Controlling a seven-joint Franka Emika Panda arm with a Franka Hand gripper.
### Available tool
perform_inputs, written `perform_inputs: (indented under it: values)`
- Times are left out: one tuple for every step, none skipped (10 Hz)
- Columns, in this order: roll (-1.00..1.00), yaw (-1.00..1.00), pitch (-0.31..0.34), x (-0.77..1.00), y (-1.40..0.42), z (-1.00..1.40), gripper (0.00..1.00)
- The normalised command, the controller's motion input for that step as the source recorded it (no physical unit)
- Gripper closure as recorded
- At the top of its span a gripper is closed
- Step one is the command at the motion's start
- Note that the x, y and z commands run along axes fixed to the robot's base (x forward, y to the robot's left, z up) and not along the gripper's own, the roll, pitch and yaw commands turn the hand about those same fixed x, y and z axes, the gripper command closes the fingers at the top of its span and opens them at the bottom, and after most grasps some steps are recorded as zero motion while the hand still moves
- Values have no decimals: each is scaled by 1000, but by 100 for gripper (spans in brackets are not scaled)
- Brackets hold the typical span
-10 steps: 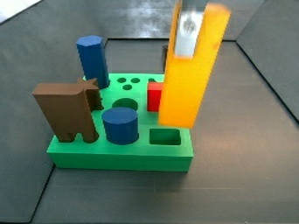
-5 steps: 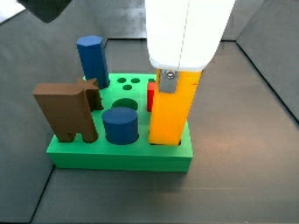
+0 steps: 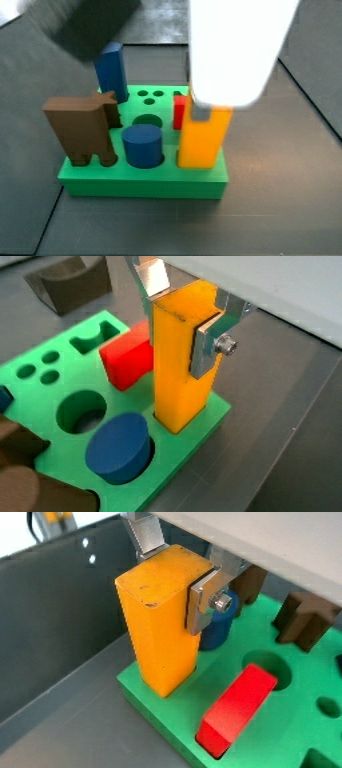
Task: Pick up the rectangle object. Move up. Move to above the board. Insert the rectangle object.
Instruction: Insert the rectangle object.
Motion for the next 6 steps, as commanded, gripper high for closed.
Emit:
perform_inputs:
  values:
    - [154, 249, -136, 29, 0, -820, 100]
    - [251, 317, -153, -263, 0, -780, 100]
    - [266, 403, -154, -434, 17, -786, 100]
    - [281, 374, -183, -460, 0, -714, 100]
    - [13, 0, 0, 0, 0, 0, 100]
    - [-4, 0, -7, 0, 0, 0, 100]
